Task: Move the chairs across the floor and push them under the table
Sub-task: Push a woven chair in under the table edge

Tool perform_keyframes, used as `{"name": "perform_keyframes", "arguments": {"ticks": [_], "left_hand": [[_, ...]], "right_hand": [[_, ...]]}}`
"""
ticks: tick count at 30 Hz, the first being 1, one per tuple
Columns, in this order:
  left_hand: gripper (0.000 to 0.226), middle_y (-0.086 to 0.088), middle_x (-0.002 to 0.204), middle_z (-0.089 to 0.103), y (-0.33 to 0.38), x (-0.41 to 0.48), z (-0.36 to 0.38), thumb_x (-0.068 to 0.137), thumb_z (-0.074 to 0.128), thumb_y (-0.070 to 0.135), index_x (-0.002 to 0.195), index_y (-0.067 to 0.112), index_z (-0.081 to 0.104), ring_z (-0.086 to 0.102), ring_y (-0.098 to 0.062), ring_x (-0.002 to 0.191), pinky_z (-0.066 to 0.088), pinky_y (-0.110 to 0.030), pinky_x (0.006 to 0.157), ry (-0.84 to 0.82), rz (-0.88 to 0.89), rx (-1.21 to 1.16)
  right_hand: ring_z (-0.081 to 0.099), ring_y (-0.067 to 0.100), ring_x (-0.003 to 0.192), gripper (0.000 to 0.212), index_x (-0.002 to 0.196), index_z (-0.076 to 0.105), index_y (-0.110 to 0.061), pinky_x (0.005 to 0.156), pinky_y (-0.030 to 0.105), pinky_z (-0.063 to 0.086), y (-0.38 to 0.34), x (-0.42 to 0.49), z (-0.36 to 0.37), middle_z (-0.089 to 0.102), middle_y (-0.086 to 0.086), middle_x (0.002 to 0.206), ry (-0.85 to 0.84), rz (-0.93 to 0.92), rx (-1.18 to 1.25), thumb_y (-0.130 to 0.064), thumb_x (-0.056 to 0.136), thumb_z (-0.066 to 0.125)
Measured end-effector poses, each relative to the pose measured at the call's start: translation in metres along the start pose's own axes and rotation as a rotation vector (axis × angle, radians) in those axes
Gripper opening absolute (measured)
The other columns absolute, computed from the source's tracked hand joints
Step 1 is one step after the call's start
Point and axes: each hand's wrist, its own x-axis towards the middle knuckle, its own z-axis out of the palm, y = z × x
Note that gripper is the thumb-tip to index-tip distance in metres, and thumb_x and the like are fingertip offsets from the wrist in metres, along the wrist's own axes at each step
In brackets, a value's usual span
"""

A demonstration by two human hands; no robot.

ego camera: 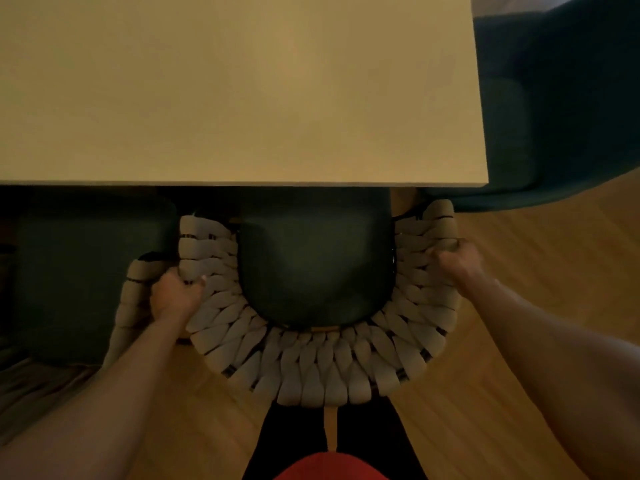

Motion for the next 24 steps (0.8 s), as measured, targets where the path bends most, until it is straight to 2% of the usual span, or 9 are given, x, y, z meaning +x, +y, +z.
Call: {"name": "perform_keyframes", "arguments": {"ticks": [4, 8, 12, 15, 17, 19, 21, 22, 24], "left_hand": [[0.039, -0.02, 0.115, 0.07, 0.013, 0.028, 0.003, 0.101, 0.072, 0.036, 0.122, 0.005, 0.064, 0.065, -0.037, 0.102, 0.054, -0.047, 0.084, -0.007, 0.072, -0.015], [0.043, -0.021, 0.118, 0.071, 0.023, 0.047, -0.001, 0.1, 0.072, 0.04, 0.123, 0.005, 0.064, 0.066, -0.041, 0.109, 0.055, -0.048, 0.087, 0.006, 0.065, 0.031], [0.048, -0.02, 0.133, 0.066, 0.017, 0.023, 0.004, 0.105, 0.061, 0.037, 0.143, 0.01, 0.05, 0.064, -0.042, 0.118, 0.055, -0.052, 0.088, 0.073, 0.182, 0.086], [0.079, -0.018, 0.172, 0.022, 0.002, -0.015, 0.019, 0.102, 0.065, 0.034, 0.165, 0.013, 0.022, 0.03, -0.041, 0.155, 0.049, -0.062, 0.109, 0.057, 0.33, 0.192], [0.073, -0.02, 0.176, 0.007, -0.013, -0.038, 0.028, 0.099, 0.067, 0.038, 0.159, 0.01, 0.036, 0.005, -0.043, 0.162, 0.034, -0.061, 0.121, 0.023, 0.474, 0.367], [0.056, -0.021, 0.172, 0.026, -0.032, -0.058, 0.038, 0.1, 0.055, 0.05, 0.139, 0.011, 0.063, 0.007, -0.041, 0.162, 0.012, -0.057, 0.129, -0.043, 0.655, 0.545], [0.064, -0.009, 0.152, 0.058, -0.045, -0.081, 0.053, 0.104, 0.03, 0.061, 0.125, 0.02, 0.074, 0.035, -0.027, 0.154, -0.001, -0.052, 0.133, -0.173, 0.764, 0.627], [0.072, -0.001, 0.138, 0.069, -0.048, -0.091, 0.062, 0.105, 0.02, 0.067, 0.12, 0.025, 0.076, 0.05, -0.02, 0.143, -0.001, -0.052, 0.133, -0.22, 0.804, 0.633], [0.086, 0.01, 0.126, 0.074, -0.041, -0.109, 0.075, 0.098, 0.013, 0.086, 0.122, 0.031, 0.074, 0.06, -0.015, 0.13, 0.011, -0.055, 0.129, -0.317, 0.854, 0.695]], "right_hand": [[0.062, 0.036, 0.113, 0.063, 0.147, 0.053, -0.012, 0.099, 0.05, 0.057, -0.022, 0.027, 0.004, 0.062, 0.014, 0.123, 0.02, -0.026, 0.008, -0.039, 0.095, 0.077], [0.061, 0.035, 0.118, 0.059, 0.149, 0.05, -0.014, 0.102, 0.053, 0.054, -0.033, 0.037, 0.006, 0.062, 0.014, 0.131, -0.019, -0.09, -0.032, -0.038, 0.1, 0.071], [0.06, 0.032, 0.12, 0.066, 0.159, 0.034, -0.017, 0.102, 0.052, 0.055, -0.01, 0.017, 0.009, 0.058, 0.014, 0.14, 0.013, -0.202, -0.021, -0.023, 0.102, 0.066], [0.053, 0.039, 0.138, 0.082, 0.164, 0.016, -0.031, 0.108, 0.058, 0.053, 0.029, -0.016, 0.028, 0.029, 0.013, 0.167, 0.054, -0.339, -0.183, -0.026, 0.099, 0.066], [0.021, 0.039, 0.16, 0.072, 0.161, 0.03, -0.023, 0.123, 0.057, 0.038, 0.052, -0.045, 0.041, 0.001, 0.003, 0.177, 0.071, -0.435, -0.394, -0.034, 0.099, 0.065], [-0.006, 0.034, 0.164, 0.057, 0.145, 0.056, -0.02, 0.132, 0.053, 0.009, 0.072, -0.073, 0.051, 0.014, 0.011, 0.176, 0.016, -0.546, -0.636, -0.058, 0.103, 0.052], [0.003, 0.026, 0.164, 0.097, 0.14, 0.064, -0.024, 0.131, 0.052, -0.008, 0.084, -0.096, 0.06, 0.051, 0.005, 0.16, -0.144, -0.639, -0.866, -0.088, 0.093, 0.008], [0.012, 0.022, 0.163, 0.114, 0.142, 0.063, -0.023, 0.13, 0.052, -0.014, 0.089, -0.102, 0.066, 0.057, 0.001, 0.154, -0.202, -0.665, -0.933, -0.094, 0.084, -0.005], [0.02, 0.021, 0.161, 0.124, 0.152, 0.056, -0.019, 0.129, 0.052, -0.018, 0.096, -0.108, 0.073, 0.05, 0.006, 0.16, -0.281, -0.684, -1.021, -0.105, 0.078, 0.006]]}}
